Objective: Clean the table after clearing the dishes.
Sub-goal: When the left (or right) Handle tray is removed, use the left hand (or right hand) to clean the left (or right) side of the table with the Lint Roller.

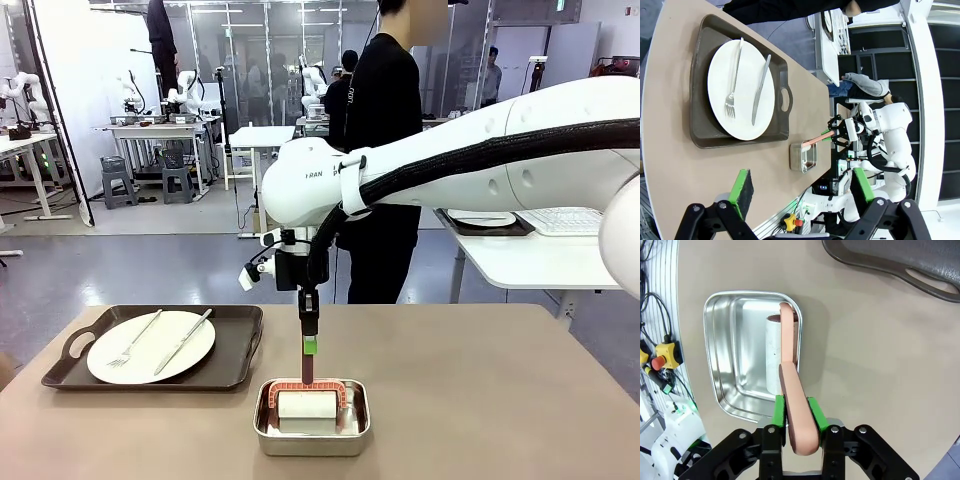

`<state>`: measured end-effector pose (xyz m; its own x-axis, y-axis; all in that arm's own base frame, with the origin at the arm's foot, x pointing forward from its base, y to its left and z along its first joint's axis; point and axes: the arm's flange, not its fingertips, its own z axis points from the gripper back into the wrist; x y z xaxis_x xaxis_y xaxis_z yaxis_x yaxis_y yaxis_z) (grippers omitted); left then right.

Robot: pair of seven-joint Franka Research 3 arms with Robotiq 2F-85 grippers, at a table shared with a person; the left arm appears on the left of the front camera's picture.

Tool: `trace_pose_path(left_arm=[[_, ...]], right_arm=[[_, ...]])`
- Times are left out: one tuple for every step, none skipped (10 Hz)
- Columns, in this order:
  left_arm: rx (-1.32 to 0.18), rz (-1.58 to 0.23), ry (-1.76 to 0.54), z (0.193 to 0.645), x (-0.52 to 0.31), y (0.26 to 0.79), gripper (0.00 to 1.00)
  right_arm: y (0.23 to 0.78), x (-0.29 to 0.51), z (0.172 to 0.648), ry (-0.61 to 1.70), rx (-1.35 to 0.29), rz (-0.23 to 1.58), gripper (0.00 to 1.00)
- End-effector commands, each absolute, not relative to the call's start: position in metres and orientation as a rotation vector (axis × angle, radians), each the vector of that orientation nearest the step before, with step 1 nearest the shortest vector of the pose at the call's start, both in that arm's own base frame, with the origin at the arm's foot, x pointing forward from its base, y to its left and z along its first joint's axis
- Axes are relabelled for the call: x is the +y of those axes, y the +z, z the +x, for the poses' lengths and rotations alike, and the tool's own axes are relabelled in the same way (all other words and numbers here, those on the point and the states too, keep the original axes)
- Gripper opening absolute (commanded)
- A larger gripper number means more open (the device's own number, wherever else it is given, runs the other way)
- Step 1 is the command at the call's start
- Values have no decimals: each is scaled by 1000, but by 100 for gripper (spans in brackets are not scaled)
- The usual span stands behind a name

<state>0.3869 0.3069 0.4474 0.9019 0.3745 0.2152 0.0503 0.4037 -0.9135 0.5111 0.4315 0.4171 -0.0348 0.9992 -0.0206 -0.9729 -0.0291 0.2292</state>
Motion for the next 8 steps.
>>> trace_pose_path(left_arm=[[-433, -1147, 204, 385, 309, 448, 100], [-433, -1147, 204, 385, 309, 448, 100], [-433, -1147, 204, 385, 309, 448, 100], [-433, -1147, 204, 385, 309, 448, 100], [-433, -1147, 204, 385, 309, 448, 100], [-433, -1147, 204, 385, 309, 448, 100], [-433, -1147, 204, 385, 309, 448, 100], [-433, -1147, 204, 385, 309, 448, 100]], right_arm=[[419, 433, 512, 1565, 187, 129, 0], [419, 433, 511, 1569, 184, 123, 0], [419, 433, 510, 1572, 184, 121, 0], [419, 433, 510, 1574, 188, 116, 4], [419, 433, 510, 1575, 189, 116, 4], [419, 432, 510, 1577, 185, 117, 0], [420, 431, 510, 1573, 175, 121, 4], [421, 429, 511, 1573, 173, 112, 0]])
